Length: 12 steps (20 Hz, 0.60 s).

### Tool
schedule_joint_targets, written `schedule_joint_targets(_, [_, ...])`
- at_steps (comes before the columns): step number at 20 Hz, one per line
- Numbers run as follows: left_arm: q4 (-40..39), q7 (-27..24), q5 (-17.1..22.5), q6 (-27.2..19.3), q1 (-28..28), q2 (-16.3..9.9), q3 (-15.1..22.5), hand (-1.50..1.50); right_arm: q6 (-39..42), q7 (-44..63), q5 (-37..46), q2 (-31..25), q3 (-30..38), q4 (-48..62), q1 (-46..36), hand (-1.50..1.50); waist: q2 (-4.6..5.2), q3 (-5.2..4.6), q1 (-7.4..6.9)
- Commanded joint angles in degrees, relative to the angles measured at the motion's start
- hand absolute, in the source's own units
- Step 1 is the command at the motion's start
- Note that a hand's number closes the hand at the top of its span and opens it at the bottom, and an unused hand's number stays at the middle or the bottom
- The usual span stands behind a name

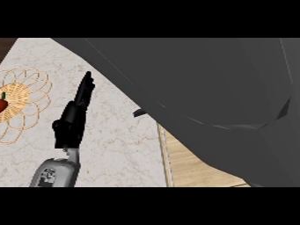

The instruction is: Pick the pear from the tray and place it in the tiered basket

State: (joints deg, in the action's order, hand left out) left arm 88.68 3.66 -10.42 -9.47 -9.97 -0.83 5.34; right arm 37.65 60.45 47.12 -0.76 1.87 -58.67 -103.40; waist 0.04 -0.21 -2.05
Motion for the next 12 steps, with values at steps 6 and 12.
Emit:
schedule_joint_targets(6, [1.7, -1.3, 0.1, 0.2, 2.8, -0.2, 0.4, 0.00, -6.4, -4.6, 6.6, -2.6, -0.7, 13.5, -1.9, 1.50, 0.18, 0.10, 0.50])
schedule_joint_targets(12, [1.0, 0.9, 0.8, 0.4, 0.1, 0.2, -0.2, 0.00, -18.0, -0.4, 4.6, -1.3, 8.4, 15.6, 1.9, -1.50, 0.40, 0.13, 0.53])
